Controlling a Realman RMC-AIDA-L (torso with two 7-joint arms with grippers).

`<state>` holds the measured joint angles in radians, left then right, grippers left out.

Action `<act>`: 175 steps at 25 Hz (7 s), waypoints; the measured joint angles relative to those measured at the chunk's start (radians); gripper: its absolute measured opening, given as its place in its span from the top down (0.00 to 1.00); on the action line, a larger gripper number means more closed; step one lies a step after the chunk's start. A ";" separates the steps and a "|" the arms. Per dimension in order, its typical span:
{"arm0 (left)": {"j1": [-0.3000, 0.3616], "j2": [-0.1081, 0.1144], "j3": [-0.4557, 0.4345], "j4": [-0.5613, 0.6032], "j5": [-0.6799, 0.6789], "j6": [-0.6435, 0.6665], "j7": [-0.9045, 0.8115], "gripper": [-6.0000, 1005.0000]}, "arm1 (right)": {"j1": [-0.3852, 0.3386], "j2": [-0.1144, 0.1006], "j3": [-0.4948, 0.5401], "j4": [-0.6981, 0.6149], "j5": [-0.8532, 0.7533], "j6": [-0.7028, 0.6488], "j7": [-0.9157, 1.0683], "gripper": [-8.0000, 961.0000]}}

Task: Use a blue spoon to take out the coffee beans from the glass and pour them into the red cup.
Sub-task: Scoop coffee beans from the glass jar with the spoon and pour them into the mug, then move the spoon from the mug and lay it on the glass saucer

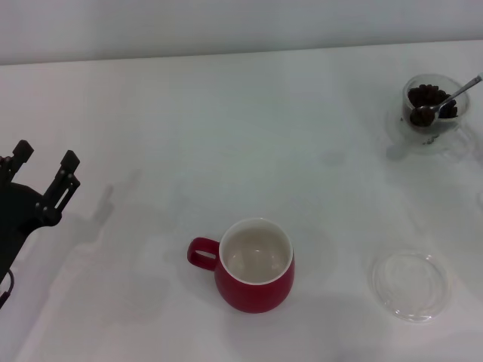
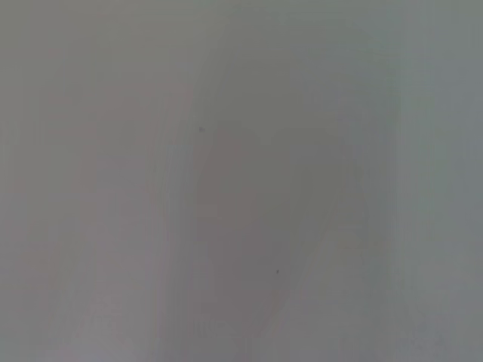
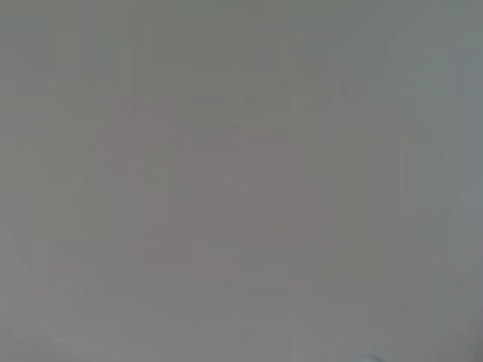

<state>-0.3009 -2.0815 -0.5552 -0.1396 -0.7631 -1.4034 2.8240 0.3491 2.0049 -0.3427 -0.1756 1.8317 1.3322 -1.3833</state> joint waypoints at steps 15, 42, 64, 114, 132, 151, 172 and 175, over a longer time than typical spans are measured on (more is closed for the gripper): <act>-0.003 0.000 0.002 0.002 0.001 0.001 0.000 0.27 | 0.000 0.004 -0.141 0.038 -0.010 0.094 -0.024 0.82; 0.003 -0.002 0.006 0.003 0.001 0.012 0.000 0.27 | 0.066 0.009 -0.327 0.071 -0.011 0.096 -0.029 0.82; 0.005 -0.002 0.002 0.003 0.001 0.012 0.000 0.28 | 0.158 0.024 -0.480 0.117 -0.010 0.123 -0.019 0.81; 0.006 -0.003 0.006 -0.004 0.001 0.015 0.000 0.27 | 0.242 0.023 -0.667 0.094 -0.011 0.163 -0.280 0.81; 0.001 -0.003 0.003 -0.005 0.001 0.015 0.000 0.27 | 0.234 0.023 -0.706 0.033 -0.009 0.210 -0.402 0.81; -0.013 -0.003 -0.001 -0.004 -0.004 0.034 0.000 0.27 | 0.205 0.022 -0.694 0.032 0.043 0.291 -0.418 0.81; -0.013 -0.002 -0.002 0.002 -0.007 0.041 0.000 0.27 | -0.048 -0.048 -0.553 -0.082 0.080 0.309 -0.280 0.81; -0.014 0.000 -0.002 0.002 -0.007 0.041 0.000 0.27 | -0.083 -0.066 -0.553 -0.084 0.076 0.310 -0.289 0.80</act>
<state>-0.3152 -2.0820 -0.5568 -0.1380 -0.7701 -1.3621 2.8240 0.2664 1.9393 -0.8957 -0.2599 1.9082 1.6422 -1.6719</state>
